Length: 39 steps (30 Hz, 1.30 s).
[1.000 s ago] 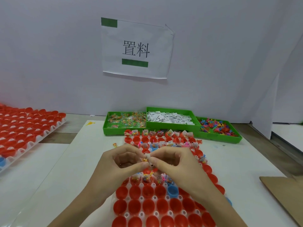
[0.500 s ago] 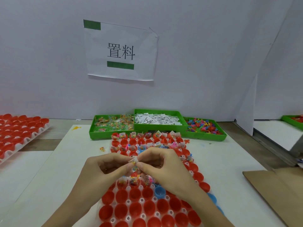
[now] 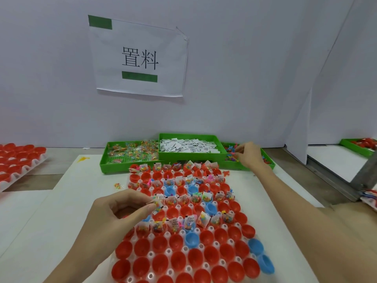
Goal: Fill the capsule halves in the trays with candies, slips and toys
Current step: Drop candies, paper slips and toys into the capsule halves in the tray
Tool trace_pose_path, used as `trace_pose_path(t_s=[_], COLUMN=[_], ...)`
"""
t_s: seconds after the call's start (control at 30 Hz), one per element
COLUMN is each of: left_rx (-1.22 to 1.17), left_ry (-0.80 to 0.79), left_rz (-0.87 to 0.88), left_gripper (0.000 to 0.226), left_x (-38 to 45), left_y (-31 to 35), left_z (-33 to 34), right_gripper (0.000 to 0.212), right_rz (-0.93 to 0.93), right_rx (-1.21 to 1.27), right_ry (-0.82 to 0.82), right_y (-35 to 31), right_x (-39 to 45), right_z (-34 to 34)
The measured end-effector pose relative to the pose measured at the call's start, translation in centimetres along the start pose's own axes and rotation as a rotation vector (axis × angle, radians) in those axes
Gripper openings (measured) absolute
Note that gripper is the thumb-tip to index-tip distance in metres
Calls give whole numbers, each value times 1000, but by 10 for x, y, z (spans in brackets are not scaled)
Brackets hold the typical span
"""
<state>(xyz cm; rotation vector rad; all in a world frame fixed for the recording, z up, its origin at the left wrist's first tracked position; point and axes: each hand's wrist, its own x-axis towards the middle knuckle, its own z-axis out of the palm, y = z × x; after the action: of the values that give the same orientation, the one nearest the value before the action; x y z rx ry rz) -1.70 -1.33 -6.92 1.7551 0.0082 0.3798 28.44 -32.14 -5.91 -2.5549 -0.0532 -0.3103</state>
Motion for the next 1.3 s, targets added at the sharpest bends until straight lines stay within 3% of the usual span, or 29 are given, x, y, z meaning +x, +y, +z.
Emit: trace_pose_path(t_s=[0.23,0.33,0.47,0.6,0.73,1.0,1.13,1.3], left_rx=[8,14,9,18,18,50,43,59], left_ry=[19,17,21,16,16,-6,-56,-204], left_rz=[2,13,19,21,26,67,94,158], left_gripper=[12,11,9,10,11,12,15,16], left_x=[1,1,0,0,-1,-5,-5,8], left_y=[-1,0,0,1,3,5,10,26], left_z=[-2,-3,-3,-3,-1,5,16,48], right_gripper=[21,13,21,19,8,11,18,11], right_rz=[46,59,26,-9,-33,-164,-207,-321], right_rx=[-164,-171,-202,-89,210,667,742,664], right_ry=[-155,-148,-91,59,141,-147,-292,-484], right_y=[4,5,9,9,-3,-20,-24,-33], right_x=[27,32,27,16,-14,-122,-157,-169], right_z=[11,14,18,14,1,-13,-25,-41])
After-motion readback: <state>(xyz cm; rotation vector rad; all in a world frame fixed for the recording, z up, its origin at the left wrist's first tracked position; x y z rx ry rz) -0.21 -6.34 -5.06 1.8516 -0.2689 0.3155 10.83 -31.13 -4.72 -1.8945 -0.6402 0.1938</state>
